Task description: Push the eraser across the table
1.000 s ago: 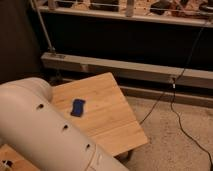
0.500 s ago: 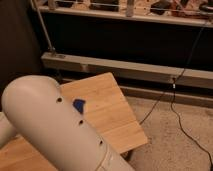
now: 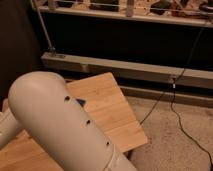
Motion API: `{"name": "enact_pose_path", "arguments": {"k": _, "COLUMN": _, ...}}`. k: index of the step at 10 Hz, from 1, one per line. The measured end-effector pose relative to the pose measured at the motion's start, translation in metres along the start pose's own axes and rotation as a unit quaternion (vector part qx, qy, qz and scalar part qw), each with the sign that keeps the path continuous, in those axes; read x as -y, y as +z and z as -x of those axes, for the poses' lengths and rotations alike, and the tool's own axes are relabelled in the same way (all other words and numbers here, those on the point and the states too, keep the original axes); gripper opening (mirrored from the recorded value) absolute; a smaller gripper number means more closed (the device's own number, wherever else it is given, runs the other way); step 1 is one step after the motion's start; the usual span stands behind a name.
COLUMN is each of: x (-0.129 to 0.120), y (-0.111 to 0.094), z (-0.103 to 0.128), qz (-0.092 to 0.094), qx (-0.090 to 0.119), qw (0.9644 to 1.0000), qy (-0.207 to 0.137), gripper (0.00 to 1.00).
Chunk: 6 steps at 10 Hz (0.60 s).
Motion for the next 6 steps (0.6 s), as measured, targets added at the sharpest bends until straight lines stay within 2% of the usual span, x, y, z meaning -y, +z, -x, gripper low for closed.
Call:
{"name": "enact_pose_path", "arguments": {"k": 1, "x": 0.025, "y": -0.02, "z": 0.001, "qz": -0.024, "qx": 0.004, "qw": 0.9987, "qy": 0.046, "gripper": 0.0}}
{"name": "enact_pose_path", "arguments": {"k": 2, "x": 0.046, "y": -0.038, "z": 0.001, "qz": -0.044, "qx": 0.01, "qw": 0.9956, "qy": 0.082, "gripper": 0.0}}
{"name": "enact_pose_path", "arguments": {"k": 3, "x": 0.069, "y": -0.06, "z": -0.001, "qz": -0.07, "qx": 0.017, "qw": 0.99, "qy": 0.121, "gripper": 0.04}}
{"name": "enact_pose_path", "arguments": {"k": 5, "x": 0.081, "y": -0.073, "z": -0.001, "qz": -0.085, "qx": 0.022, "qw": 0.986, "qy": 0.142, "gripper": 0.07}}
{"name": "enact_pose_path", "arguments": {"k": 6, "x": 0.081, "y": -0.073, "z": -0.001, "qz": -0.085, "qx": 0.022, "qw": 0.9861, "qy": 0.141, "gripper": 0.16}}
